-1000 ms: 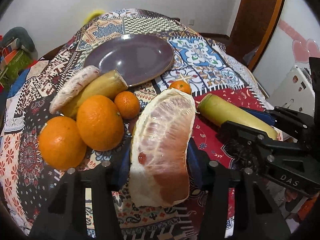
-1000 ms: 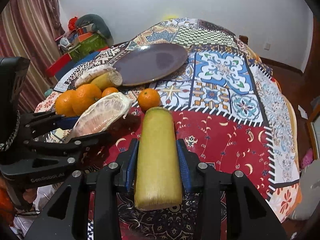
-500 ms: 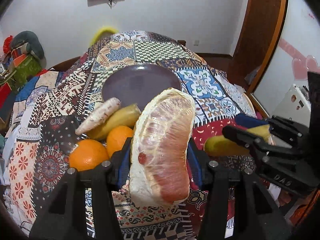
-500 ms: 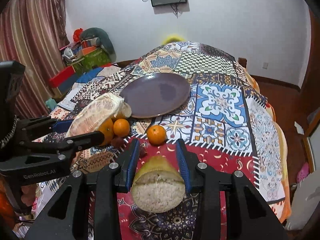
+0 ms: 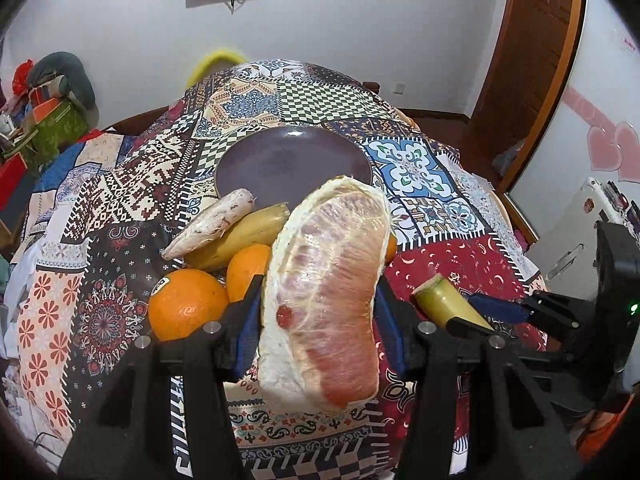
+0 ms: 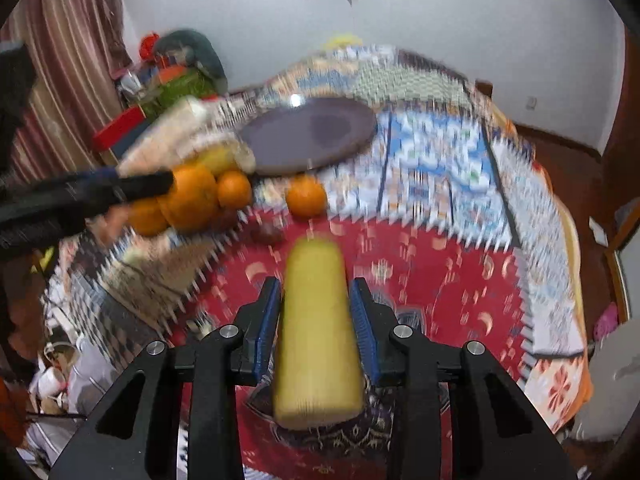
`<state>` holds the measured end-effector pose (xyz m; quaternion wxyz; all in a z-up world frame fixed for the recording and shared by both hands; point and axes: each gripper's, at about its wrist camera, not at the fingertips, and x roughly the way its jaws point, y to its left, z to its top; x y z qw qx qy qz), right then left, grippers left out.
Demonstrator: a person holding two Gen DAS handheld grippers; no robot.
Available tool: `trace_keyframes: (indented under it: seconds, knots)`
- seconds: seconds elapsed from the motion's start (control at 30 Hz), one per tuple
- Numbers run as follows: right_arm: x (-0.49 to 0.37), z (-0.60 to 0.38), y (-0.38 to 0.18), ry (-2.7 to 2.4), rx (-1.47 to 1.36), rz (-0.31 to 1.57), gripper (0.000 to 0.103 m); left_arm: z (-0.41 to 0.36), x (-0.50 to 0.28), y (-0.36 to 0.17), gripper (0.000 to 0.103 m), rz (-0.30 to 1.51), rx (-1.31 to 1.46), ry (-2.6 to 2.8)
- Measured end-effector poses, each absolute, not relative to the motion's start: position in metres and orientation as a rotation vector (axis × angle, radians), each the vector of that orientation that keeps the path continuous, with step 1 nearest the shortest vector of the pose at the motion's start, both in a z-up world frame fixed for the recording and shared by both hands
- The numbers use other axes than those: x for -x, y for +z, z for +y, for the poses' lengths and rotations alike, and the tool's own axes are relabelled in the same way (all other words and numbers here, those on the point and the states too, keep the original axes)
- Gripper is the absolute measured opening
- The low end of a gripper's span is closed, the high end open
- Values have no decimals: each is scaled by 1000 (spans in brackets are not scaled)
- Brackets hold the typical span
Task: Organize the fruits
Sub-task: 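Lift the pomelo segment with the left tool while the right tool lifts the yellow cylinder, then lower the pomelo onto the purple plate with the left tool while the right tool sets the cylinder beside it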
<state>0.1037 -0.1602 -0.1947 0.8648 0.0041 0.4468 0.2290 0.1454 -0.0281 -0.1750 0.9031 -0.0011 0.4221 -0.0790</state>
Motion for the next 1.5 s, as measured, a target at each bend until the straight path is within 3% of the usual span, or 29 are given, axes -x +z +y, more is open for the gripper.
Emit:
trace_keyframes:
  seconds: [0.6, 1.5]
  knots:
    - [-110, -157, -211, 488, -20, 949, 35, -19, -146, -173, 52, 872, 18, -132]
    - [-171, -154, -119, 479, -54, 669, 35, 12, -202, -137, 52, 775, 31, -46]
